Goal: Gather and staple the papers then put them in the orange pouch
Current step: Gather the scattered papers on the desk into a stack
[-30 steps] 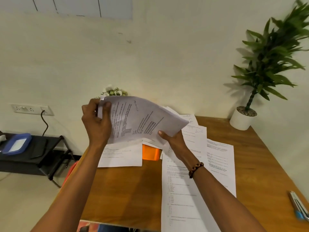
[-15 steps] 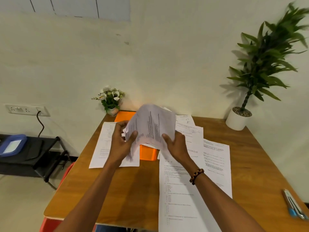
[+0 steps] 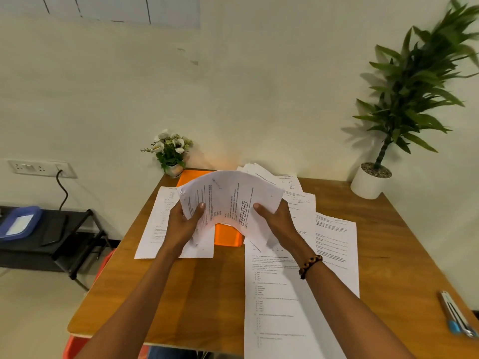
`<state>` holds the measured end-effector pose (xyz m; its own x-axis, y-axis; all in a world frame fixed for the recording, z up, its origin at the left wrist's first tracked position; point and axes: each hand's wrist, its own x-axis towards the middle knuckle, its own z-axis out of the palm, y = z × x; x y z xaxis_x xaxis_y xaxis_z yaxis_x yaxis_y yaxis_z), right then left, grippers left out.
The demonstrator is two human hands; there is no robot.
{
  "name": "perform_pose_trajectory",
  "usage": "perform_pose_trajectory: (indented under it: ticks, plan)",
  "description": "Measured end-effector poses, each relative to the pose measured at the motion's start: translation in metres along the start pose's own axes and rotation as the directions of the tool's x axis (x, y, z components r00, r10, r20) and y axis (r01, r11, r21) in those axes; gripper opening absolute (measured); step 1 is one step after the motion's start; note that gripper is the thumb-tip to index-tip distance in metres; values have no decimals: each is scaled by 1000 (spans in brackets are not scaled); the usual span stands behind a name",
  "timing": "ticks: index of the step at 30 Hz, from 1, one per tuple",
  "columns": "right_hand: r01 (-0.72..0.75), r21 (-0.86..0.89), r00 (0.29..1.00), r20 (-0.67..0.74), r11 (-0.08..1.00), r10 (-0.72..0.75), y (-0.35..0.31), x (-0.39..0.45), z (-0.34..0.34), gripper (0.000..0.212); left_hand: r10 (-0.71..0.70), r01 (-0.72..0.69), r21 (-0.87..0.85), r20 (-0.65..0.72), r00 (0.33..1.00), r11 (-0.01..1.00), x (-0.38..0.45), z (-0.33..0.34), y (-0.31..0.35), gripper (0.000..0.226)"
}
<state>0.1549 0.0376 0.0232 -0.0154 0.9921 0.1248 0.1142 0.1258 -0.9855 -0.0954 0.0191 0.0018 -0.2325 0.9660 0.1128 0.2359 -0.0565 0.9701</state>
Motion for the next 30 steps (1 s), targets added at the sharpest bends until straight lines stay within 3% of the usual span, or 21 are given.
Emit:
perform_pose_trajectory:
  ticks: [3, 6, 9, 11, 14, 17, 19, 22, 24, 26, 28, 30]
  plan:
    - [-15, -39, 1000, 25, 999, 16, 9, 1, 7, 23, -51, 50, 11, 60, 997, 999, 4, 5, -4, 46]
    - [-43, -89, 998, -57, 995, 38, 14, 2, 14, 20, -55, 54, 19, 39, 998, 998, 3, 10, -7, 26]
    - [-25, -144, 989, -145, 989, 4, 11, 3, 14, 17, -38, 37, -11, -3, 999, 999, 3, 9, -3, 22]
    - [3, -239, 992, -126, 971, -34, 12, 3, 12, 18, -31, 27, 55, 63, 998, 998, 3, 6, -9, 23]
    - [-2, -379, 996, -86, 925, -33, 19, 1, 10, 29, -95, 1, 319, 278, 956, 948, 2, 1, -25, 32]
    - [-4, -432, 987, -145, 902, -65, 19, 0, 6, 31, -111, 9, 357, 266, 957, 934, 4, -5, -21, 36]
    - [34, -453, 977, -174, 891, -126, 15, 3, -2, 30, -101, 46, 252, 209, 973, 967, 8, -12, -10, 32]
    - [26, -382, 983, -159, 924, -93, 12, 12, -20, 29, -124, 134, -94, 100, 987, 987, 11, -24, 8, 29]
    - [-76, -198, 990, -136, 977, 49, 11, 12, -29, 33, -208, 221, -408, 77, 975, 886, 9, -27, 15, 26]
    - [-153, 17, 980, -129, 988, 154, 13, 7, -33, 43, -236, 297, -654, 182, 955, 696, 1, -20, 15, 33]
    - [-155, 146, 974, -142, 977, 176, 15, -4, -29, 45, -213, 362, -724, 293, 932, 587, -13, -1, 11, 38]
    - [-164, 199, 971, -139, 966, 194, 23, -19, -19, 50, -177, 395, -714, 363, 915, 578, -25, 23, 9, 45]
